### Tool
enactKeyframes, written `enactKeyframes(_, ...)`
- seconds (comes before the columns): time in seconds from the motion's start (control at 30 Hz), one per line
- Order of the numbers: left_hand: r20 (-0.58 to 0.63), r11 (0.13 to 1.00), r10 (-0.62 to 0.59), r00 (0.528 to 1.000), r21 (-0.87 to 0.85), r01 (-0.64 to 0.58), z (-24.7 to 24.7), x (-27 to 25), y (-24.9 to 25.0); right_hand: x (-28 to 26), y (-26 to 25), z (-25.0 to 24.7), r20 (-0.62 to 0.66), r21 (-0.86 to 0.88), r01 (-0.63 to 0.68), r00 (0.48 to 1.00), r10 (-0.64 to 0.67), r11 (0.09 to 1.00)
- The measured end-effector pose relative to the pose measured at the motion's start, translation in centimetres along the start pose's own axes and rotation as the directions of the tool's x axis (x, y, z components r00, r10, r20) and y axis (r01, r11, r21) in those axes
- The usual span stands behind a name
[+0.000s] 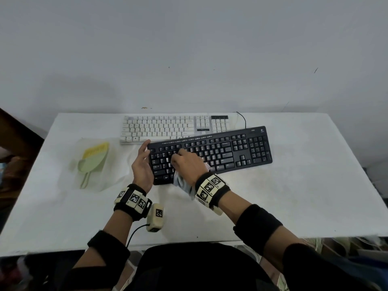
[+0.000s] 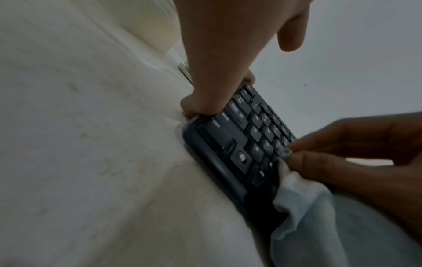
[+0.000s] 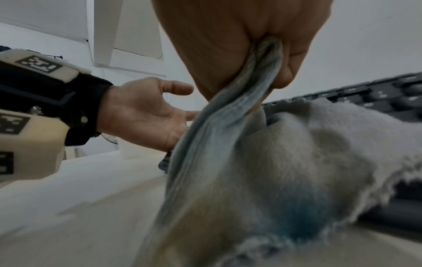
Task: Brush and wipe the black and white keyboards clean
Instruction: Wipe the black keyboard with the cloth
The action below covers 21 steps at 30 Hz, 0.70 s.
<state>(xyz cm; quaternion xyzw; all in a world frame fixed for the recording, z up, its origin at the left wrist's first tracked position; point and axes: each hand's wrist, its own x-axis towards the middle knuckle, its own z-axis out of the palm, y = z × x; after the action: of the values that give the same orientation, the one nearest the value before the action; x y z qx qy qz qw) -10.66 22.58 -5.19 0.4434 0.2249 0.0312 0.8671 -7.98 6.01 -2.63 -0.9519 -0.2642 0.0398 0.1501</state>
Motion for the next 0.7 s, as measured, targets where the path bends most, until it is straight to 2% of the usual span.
enactKeyframes(0.13, 0.01, 1.0, -0.001, 1.0, 0.009, 0.001, 0.1, -0.2, 0.1, -1.0, 2.0, -0.8, 0.01, -0.025, -0.067, 0.998, 0.067, 0.997)
enactKeyframes(0.27, 0.012, 1.0, -0.021, 1.0, 0.015, 0.021, 0.2, 0.0, 0.3, -2.1, 5.3, -1.6, -0.02, -0.029, -0.186, 0.982, 0.185, 0.982)
enactKeyframes(0.53, 0.023, 1.0, -0.018, 1.0, 0.003, 0.018, 0.4, -0.4, 0.4, -1.4, 3.5, -0.8, -0.037, -0.017, -0.103, 0.994, 0.102, 0.995)
enactKeyframes(0.7, 0.03, 0.999, -0.038, 0.999, -0.009, 0.038, 0.4, -0.5, 0.6, -2.5, 6.3, -1.7, 0.016, -0.071, -0.159, 0.987, 0.16, 0.985)
